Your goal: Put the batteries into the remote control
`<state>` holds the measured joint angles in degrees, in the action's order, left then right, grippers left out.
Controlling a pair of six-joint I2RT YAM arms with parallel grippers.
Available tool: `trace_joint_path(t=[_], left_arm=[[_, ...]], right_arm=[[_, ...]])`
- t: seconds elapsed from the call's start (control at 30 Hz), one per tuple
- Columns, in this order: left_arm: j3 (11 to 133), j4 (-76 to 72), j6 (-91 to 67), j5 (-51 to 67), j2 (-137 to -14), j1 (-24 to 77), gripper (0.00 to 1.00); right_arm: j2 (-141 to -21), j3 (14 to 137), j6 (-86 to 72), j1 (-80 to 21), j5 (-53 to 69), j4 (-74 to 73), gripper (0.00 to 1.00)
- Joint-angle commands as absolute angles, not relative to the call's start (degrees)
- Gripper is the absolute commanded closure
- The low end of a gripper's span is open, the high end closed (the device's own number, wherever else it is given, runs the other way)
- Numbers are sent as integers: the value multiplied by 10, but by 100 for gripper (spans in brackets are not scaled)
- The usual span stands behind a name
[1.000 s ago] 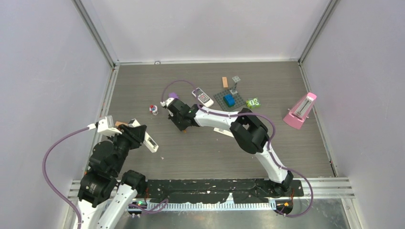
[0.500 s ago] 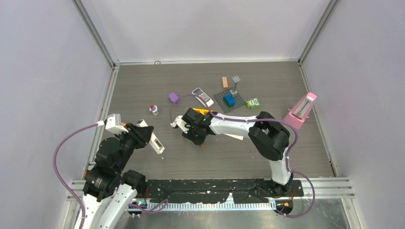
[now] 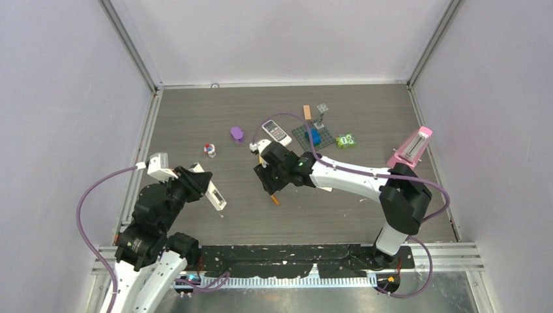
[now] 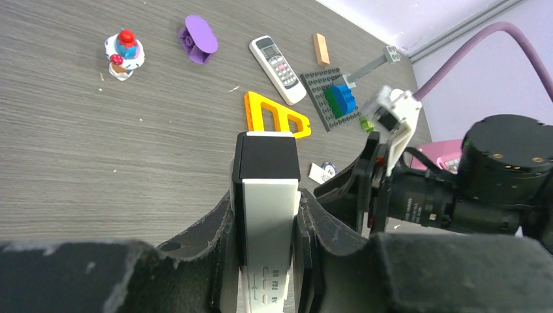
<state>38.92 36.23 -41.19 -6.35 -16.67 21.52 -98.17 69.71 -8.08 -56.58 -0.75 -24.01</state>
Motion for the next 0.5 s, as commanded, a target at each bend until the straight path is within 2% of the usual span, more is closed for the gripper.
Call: trace_joint_path(t=[0.0,0.07,0.17,0.33,0.47], left_arm=[[396,328,-427,-41,-176,216,100],[392,327,-433,-38,-176,216,100],[387,320,-438,-35,-176,216,100],[385,317,-436,-28,-174,216,100],[376,320,-433,-30,-166,216,100]], right_arm=[[-948,685,-307,-567,-61,-267,56],[-948,669,-390,-569,-45,-257,67],[-949,632,-516,-580,-22,-202,69],[-952,588,-689,-597,-73,-168,61],[-953,584,-761,-599,-116,-172,54]])
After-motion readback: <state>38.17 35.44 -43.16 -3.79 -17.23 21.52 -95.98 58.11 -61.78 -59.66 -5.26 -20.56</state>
